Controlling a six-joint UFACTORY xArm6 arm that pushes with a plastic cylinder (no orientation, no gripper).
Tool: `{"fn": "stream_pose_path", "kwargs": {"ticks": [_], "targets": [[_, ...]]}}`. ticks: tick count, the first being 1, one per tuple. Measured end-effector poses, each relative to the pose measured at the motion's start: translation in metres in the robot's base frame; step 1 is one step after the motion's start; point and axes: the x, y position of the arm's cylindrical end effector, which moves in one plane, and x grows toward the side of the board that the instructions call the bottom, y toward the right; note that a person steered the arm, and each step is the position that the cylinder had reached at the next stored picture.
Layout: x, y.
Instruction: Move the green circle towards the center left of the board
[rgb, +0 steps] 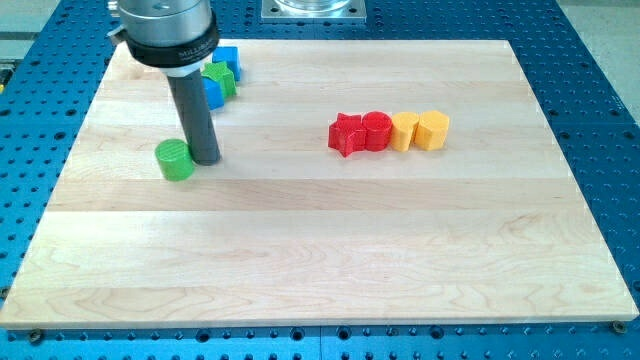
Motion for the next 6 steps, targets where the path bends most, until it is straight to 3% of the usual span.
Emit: {"fn": "stream_pose_path", "kwargs": {"ticks": [1, 3, 4, 6], "targets": [[0.005, -0.013], [0.086, 0.012], [0.092, 0.002], [0.011, -0.048]]}}
